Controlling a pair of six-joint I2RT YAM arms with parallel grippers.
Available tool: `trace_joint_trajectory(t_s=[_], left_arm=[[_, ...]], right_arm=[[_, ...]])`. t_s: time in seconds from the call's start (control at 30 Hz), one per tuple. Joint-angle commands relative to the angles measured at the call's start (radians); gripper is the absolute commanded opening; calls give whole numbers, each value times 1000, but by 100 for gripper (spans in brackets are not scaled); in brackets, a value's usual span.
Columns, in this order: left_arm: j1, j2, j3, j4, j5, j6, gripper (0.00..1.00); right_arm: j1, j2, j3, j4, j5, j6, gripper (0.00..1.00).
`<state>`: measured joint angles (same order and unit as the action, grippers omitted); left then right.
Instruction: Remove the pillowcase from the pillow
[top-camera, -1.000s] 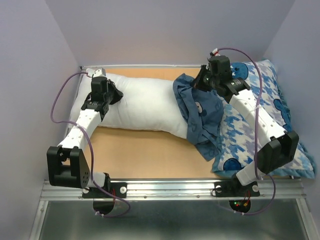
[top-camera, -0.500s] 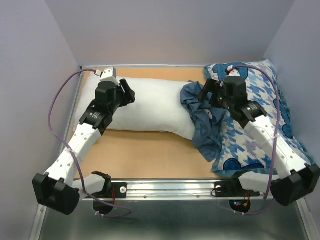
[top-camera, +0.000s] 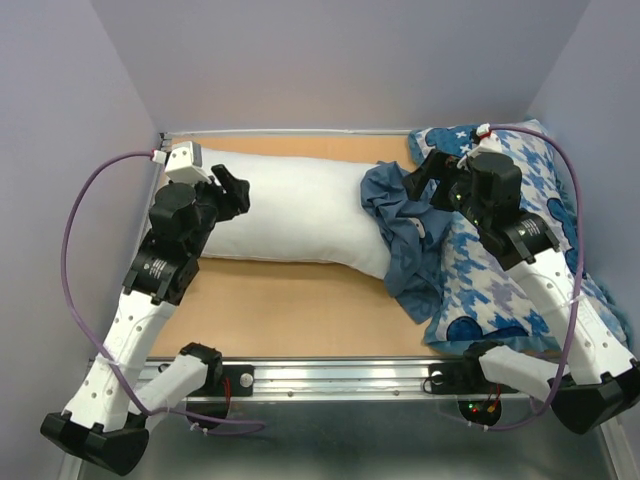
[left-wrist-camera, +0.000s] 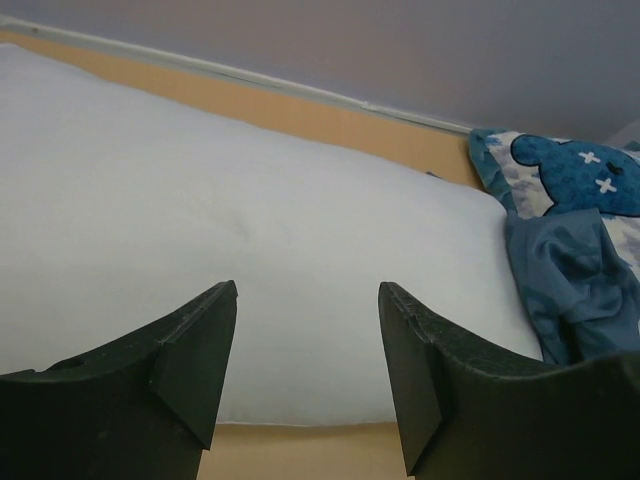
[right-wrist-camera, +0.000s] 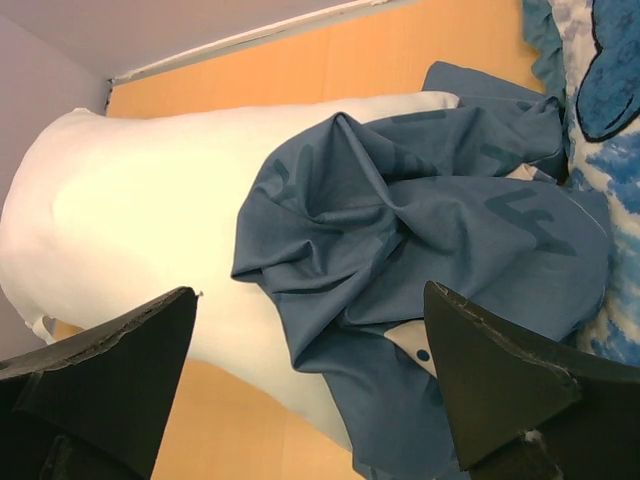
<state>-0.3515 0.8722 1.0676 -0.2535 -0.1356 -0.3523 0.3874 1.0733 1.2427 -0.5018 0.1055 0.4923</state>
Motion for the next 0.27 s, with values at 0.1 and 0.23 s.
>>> trace_joint_trajectory(t_s=[0.1, 0.23], left_arm=[[0, -77, -40, 33, 17, 24, 69], [0, -101, -44, 49, 21, 27, 70]], right_arm=[[4, -24, 0, 32, 5, -31, 100], [4, -36, -26, 35, 23, -29, 100]])
